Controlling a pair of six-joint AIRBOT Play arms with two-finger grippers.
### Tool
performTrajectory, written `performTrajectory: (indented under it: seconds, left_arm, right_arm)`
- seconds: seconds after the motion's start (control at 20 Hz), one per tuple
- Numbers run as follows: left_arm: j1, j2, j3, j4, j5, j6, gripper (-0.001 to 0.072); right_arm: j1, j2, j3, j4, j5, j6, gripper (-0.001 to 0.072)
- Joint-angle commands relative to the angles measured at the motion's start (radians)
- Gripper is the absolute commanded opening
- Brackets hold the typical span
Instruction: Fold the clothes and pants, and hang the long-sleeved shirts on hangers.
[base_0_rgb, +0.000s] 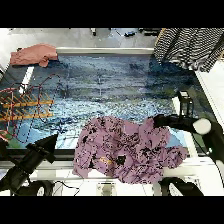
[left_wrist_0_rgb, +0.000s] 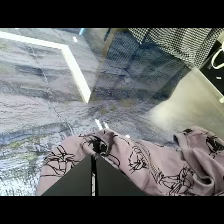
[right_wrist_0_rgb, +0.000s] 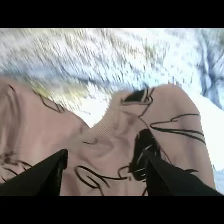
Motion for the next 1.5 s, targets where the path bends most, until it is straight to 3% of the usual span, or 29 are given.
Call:
performTrajectory:
  seconds: [0.0,0.25,0.35,0.4,0.65,0.85,1.0,1.25,1.45]
  left_arm:
    - [0.000,0.000,-0.001,0.000,0.000,0.003,0.0036]
    - [0.000,-0.008,0.000,-0.070,-0.016,-0.002,0.0042]
    - [0.000,-0.082,0.003,-0.088,-0.095,-0.102,0.0195]
    - [-0.001,-0.150,0.006,-0.098,-0.151,-0.095,0.0240]
    - [-0.001,-0.579,0.190,-0.265,-0.257,0.210,0.0241]
    - [-0.030,-1.015,0.450,-0.267,-0.344,0.265,0.0283]
    - [-0.136,-1.309,0.610,-0.265,-0.348,0.268,0.0308]
    - [-0.329,-1.602,0.818,-0.217,-0.360,0.350,0.0308]
    - [-0.430,-1.648,0.921,0.072,-0.367,0.671,0.0308]
  right_arm:
    - [-0.011,-0.216,0.113,-0.014,0.121,-0.027,0.0577]
    - [-0.014,-0.280,0.168,-0.021,0.150,-0.115,0.0577]
    - [-0.015,-0.280,0.204,-0.039,0.161,-0.158,0.0577]
    - [-0.016,-0.280,0.221,-0.047,0.161,-0.172,0.0577]
    - [-0.021,-0.296,0.251,-0.123,0.182,-0.214,0.0577]
    - [-0.065,-0.342,0.250,-0.117,0.209,-0.213,0.0578]
    - [-0.065,-0.367,0.251,-0.091,0.213,-0.253,0.0579]
    - [-0.065,-0.380,0.250,-0.058,0.213,-0.378,0.0578]
    - [-0.065,-0.400,0.250,-0.046,0.205,-0.378,0.0578]
